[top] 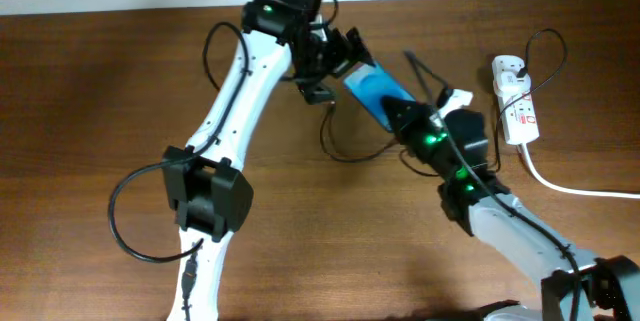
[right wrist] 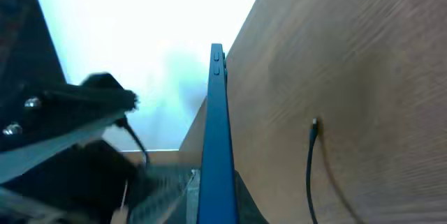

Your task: Plug charger to phone and switch on socket

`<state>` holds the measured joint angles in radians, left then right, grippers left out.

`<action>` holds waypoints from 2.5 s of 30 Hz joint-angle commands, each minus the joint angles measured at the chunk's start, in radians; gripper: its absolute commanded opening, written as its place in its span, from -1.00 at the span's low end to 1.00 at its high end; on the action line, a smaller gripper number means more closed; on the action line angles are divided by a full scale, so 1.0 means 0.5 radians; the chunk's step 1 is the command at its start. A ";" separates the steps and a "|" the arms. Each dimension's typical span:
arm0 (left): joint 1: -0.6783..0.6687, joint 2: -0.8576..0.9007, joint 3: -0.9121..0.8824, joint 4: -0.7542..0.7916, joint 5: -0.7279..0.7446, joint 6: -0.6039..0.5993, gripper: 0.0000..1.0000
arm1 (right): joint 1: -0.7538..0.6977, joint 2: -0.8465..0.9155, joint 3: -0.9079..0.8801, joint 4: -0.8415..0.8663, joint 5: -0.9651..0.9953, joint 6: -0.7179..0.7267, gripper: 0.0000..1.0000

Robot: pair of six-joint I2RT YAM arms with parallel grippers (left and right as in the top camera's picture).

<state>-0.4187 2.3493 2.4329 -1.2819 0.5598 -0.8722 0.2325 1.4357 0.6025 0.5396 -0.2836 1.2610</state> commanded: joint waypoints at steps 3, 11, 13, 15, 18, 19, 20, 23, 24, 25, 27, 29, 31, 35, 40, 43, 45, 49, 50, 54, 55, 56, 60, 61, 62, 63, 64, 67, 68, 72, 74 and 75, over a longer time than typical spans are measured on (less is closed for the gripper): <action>0.248 -0.017 0.034 0.399 0.483 0.798 0.99 | -0.370 -0.350 0.021 0.016 -0.458 -0.067 -0.92; 0.500 -0.016 0.034 0.445 1.245 1.347 0.99 | -0.362 -1.183 0.014 -0.984 -0.016 0.039 -0.91; 0.464 -0.016 0.034 0.444 1.268 1.321 0.99 | -0.070 -0.869 0.014 -0.437 0.350 0.123 -0.91; 0.431 -0.016 0.034 0.443 1.318 1.250 0.99 | 0.092 -0.559 0.014 0.074 0.546 0.139 -0.92; 0.383 -0.016 0.031 0.433 1.352 0.954 0.98 | 0.233 0.034 0.077 0.918 0.758 0.268 -0.91; 0.378 -0.016 0.031 0.433 1.352 0.914 0.99 | 0.248 0.185 0.154 0.942 0.755 0.342 -0.91; 0.378 -0.016 0.031 0.433 1.352 0.901 0.99 | 0.255 0.264 0.226 0.942 0.756 0.343 -0.91; 0.358 -0.016 0.031 0.584 1.350 0.756 0.99 | 0.311 0.343 0.464 0.750 0.757 0.394 -0.91; 0.340 -0.016 0.031 0.672 1.350 0.713 0.94 | 0.338 0.343 0.535 0.618 0.758 0.445 -0.92; 0.325 -0.016 0.031 0.709 1.350 0.712 0.87 | 0.356 0.343 0.565 0.589 0.757 0.452 -0.91; 0.291 -0.016 0.031 0.732 1.348 0.683 0.67 | 0.414 0.343 0.609 0.562 0.767 0.452 -0.91; 0.291 -0.016 0.031 0.828 1.351 0.527 0.41 | 0.453 0.343 0.610 0.510 0.772 0.452 -0.92; 0.291 -0.016 0.031 0.934 1.350 0.338 0.08 | 0.481 0.344 0.610 0.510 0.780 0.452 -0.92; 0.291 -0.016 0.031 1.113 1.327 0.053 -0.04 | 0.500 0.344 0.610 0.494 0.777 0.639 -0.92; 0.290 -0.016 0.031 1.292 1.296 -0.163 -0.38 | 0.555 0.344 0.610 0.483 0.748 0.706 -0.92; 0.291 -0.016 0.031 1.292 1.290 -0.175 -0.78 | 0.558 0.344 0.610 0.484 0.716 0.706 -0.92; 0.291 -0.016 0.031 1.291 1.231 -0.210 -1.00 | 0.558 0.344 0.612 0.484 0.719 0.706 -0.91; 0.293 -0.016 0.031 1.290 1.144 -0.298 -1.00 | 0.557 0.344 0.612 0.484 0.719 0.705 -0.81; 0.298 -0.016 0.031 1.290 1.138 -0.314 -1.00 | 0.557 0.344 0.612 0.484 0.719 0.705 -0.70; 0.426 -0.016 0.031 1.291 1.114 -0.321 -1.00 | 0.557 0.344 0.612 0.481 0.718 0.697 0.03; 0.488 -0.016 0.031 1.291 1.114 -0.320 -1.00 | 0.558 0.344 0.612 0.480 0.717 0.671 0.18; 0.550 -0.016 0.031 1.291 1.115 -0.309 -1.00 | 0.557 0.344 0.611 0.480 0.703 0.520 0.52; 0.819 -0.016 0.031 1.118 1.114 0.075 -1.00 | 0.557 0.344 0.611 -0.083 0.356 -0.076 0.97; 0.893 -0.016 0.031 1.011 1.090 0.172 -1.00 | 0.557 0.343 0.611 -0.381 0.312 -0.340 0.97; 0.941 -0.016 0.031 0.935 1.085 0.242 -1.00 | 0.553 0.343 0.611 -0.644 0.313 -0.486 0.97; 0.980 -0.016 0.031 0.858 1.085 0.325 -1.00 | 0.548 0.343 0.611 -0.946 0.335 -0.649 0.97; 1.019 -0.016 0.031 0.797 1.086 0.390 -1.00 | 0.539 0.340 0.612 -1.133 0.243 -0.899 0.89; 1.157 -0.016 0.031 0.716 1.141 0.522 -1.00 | 0.539 0.314 0.771 -1.627 0.207 -1.260 0.36; 1.171 -0.016 0.031 0.713 1.146 0.522 -1.00 | 0.539 0.330 0.851 -1.762 0.220 -1.264 0.29; 1.183 -0.016 0.031 0.711 1.176 0.569 -1.00 | 0.463 0.818 1.717 -2.494 0.195 -1.360 0.21; 1.183 -0.016 0.031 0.706 1.176 0.568 -1.00 | 0.464 1.132 2.048 -2.584 0.182 -1.173 -0.09; 1.183 -0.016 0.031 0.698 1.177 0.568 -1.00 | 0.463 1.245 2.109 -2.562 0.189 -1.050 -0.17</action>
<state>0.1707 2.3493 2.4329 -0.9321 1.1049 -0.6121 0.4652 1.9705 1.5936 -0.7414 -0.1848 0.6350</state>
